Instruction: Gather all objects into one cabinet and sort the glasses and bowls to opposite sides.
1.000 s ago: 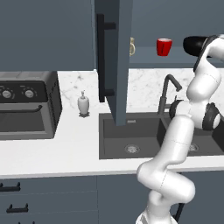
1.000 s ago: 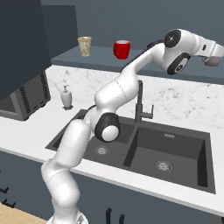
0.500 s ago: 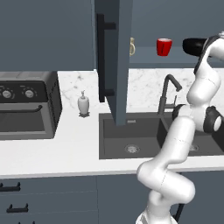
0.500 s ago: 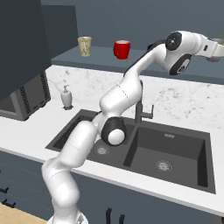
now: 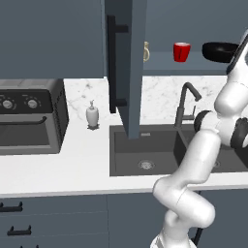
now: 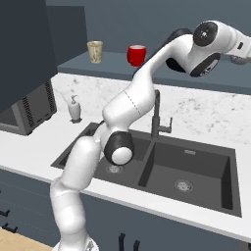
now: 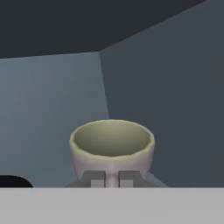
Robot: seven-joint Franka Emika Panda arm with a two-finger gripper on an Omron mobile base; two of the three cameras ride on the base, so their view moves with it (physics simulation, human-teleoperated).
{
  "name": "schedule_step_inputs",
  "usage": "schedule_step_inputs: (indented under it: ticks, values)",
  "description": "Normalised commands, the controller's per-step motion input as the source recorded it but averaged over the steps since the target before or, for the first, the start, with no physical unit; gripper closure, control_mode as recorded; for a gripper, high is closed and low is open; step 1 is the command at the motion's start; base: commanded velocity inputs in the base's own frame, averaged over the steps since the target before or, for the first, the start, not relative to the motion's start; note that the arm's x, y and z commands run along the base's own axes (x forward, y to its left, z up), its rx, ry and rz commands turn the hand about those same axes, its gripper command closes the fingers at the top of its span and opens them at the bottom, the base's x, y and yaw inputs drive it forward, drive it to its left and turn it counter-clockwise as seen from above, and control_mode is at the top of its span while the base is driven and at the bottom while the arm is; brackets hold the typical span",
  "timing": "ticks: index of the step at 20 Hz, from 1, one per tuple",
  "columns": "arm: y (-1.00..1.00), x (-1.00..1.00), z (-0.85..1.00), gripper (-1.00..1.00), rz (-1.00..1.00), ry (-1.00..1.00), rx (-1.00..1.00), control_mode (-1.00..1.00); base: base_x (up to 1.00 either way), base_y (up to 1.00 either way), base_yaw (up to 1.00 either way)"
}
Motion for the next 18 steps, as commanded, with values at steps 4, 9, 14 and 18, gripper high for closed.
schedule_step_inputs:
  ticks: [4,9,14,18]
  values:
    - [0.14,-1.0,0.02,1.0,0.26,0.0,0.0,-1.0,0.0,0.0,0.0]
    - [0.63,-0.9,0.0,1.0,0.41,0.0,-0.03,-1.0,0.0,0.0,0.0]
    - [1.0,-0.41,-0.06,1.0,0.47,-0.06,-0.15,-1.0,0.0,0.0,0.0]
    - [1.0,-0.44,-0.34,1.0,0.51,-0.16,-0.31,-1.0,0.0,0.0,0.0]
